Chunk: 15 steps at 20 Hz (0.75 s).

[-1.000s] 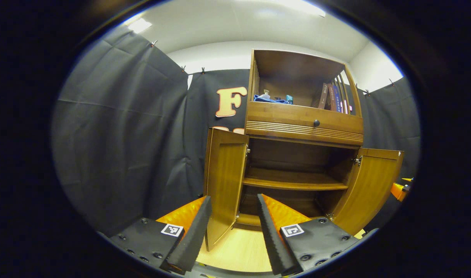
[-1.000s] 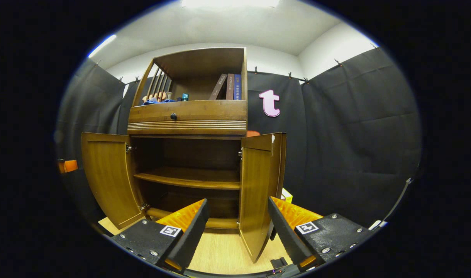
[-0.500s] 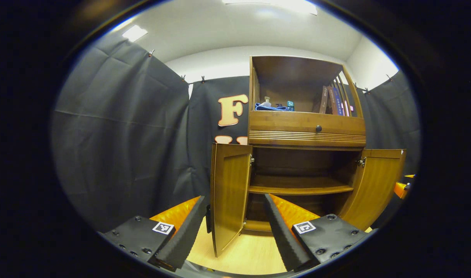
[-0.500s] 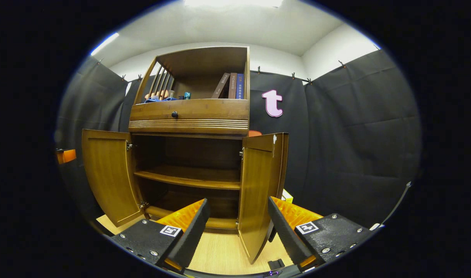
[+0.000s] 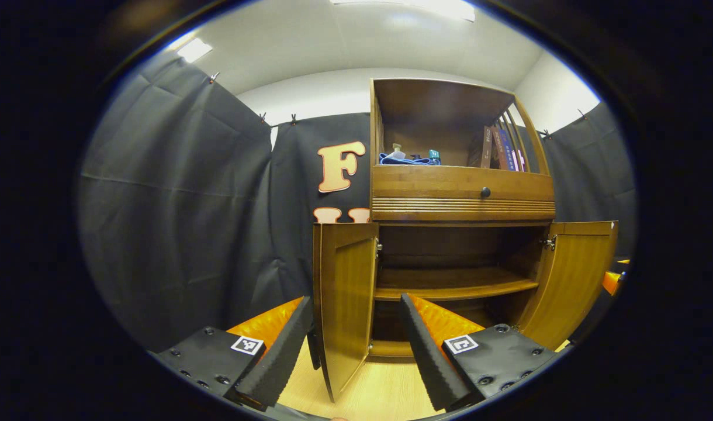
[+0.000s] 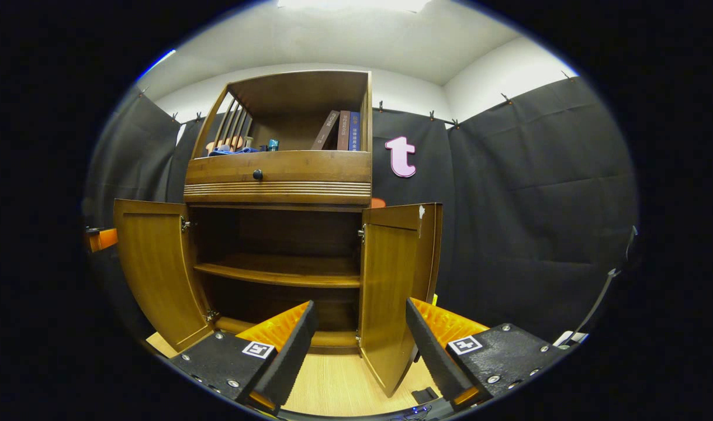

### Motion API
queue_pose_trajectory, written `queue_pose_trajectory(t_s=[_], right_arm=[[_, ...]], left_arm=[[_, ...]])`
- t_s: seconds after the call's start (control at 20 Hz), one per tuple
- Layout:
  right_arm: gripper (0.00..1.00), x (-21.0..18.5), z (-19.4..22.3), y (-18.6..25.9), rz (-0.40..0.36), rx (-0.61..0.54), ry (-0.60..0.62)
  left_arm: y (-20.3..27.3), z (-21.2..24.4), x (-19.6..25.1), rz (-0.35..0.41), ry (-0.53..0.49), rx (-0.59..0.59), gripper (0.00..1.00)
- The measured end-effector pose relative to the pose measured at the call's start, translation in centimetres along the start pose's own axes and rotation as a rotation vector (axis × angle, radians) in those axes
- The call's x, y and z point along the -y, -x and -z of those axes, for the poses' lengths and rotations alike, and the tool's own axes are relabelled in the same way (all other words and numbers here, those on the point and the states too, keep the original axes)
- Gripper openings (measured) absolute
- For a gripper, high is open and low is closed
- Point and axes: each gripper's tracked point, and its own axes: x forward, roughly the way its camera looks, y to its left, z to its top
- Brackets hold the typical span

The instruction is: Open the right door of the double-door shoe cabinet with the right hand, and open the left door with the left hand.

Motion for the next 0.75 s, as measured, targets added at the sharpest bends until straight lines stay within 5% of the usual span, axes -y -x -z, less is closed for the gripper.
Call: queue_pose_trajectory(t_s=[0.35,0.75], right_arm=[[0.92,-2.2,-1.1,1.6,0.036,0.034,-0.02],[0.98,-3.6,-2.1,1.0,0.012,0.05,0.011]], left_arm=[[-0.3,0.6,-2.1,0.024,-0.027,0.006,0.93],[0.1,1.0,-4.5,-0.044,-0.012,0.008,0.93]])
